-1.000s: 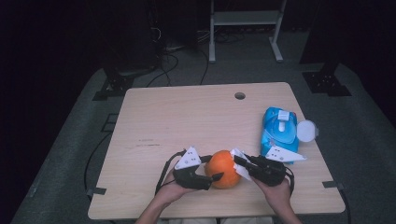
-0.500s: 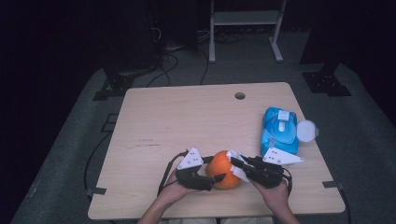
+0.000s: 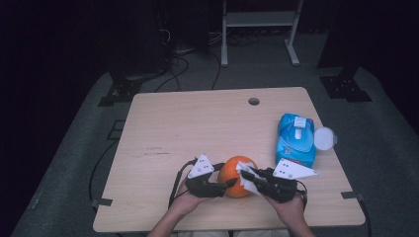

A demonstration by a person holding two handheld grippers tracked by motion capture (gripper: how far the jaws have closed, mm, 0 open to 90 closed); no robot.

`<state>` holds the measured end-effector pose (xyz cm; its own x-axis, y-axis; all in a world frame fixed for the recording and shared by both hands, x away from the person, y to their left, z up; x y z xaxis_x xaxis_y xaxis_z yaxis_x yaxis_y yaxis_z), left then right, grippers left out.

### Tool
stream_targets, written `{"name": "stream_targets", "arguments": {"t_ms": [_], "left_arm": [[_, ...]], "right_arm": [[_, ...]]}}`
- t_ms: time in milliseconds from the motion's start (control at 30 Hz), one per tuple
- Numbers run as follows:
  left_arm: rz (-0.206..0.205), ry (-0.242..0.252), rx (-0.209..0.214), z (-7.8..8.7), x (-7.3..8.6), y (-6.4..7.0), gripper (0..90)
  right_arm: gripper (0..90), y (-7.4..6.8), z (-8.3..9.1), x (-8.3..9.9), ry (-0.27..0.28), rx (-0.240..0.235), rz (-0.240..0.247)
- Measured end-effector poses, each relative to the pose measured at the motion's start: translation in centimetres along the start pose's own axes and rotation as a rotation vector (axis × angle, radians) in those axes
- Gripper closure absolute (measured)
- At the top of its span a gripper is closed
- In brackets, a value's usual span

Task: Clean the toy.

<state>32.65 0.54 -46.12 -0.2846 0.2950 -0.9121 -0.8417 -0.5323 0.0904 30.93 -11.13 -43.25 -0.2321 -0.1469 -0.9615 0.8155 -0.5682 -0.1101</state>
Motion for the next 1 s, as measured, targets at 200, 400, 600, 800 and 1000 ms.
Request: {"name": "stream_targets", "arguments": {"t_ms": [200,400,600,800,1000], "left_arm": [[0.048,0.017,-0.013,-0.2,0.0,-0.4,33.8],[0.045,0.002,0.003,-1.1,0.6,-0.1,16.6],[-0.023,0.014,-0.035,-0.7,-0.1,0.4,32.3],[-0.001,-0.001,0.022,-0.2,-0.4,0.7,36.4],[-0.032,-0.021,0.029,0.2,-0.3,1.0,36.1]], "right_arm": [[79.3,1.4,0.5,0.7,-0.002,0.035,-0.052],[79.4,0.1,-0.2,0.4,-0.014,-0.011,-0.013],[79.2,2.7,0.8,1.0,-0.018,0.056,-0.047],[79.5,0.1,0.4,0.0,-0.002,-0.01,-0.009],[79.6,0.2,0.3,-0.2,-0.007,-0.011,0.016]]}}
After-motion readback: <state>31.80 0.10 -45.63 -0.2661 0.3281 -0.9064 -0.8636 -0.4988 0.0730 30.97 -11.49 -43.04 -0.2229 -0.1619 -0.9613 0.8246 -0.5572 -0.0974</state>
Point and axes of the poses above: each handheld gripper's, and its own axes: z roughly backward along the jaws, x roughly out of its underside, y roughly to its right, the point moved 9 cm from there along -z, roughly forward along the jaws, and after that the axes turned 2 degrees about -x, right-handed, at the moved point
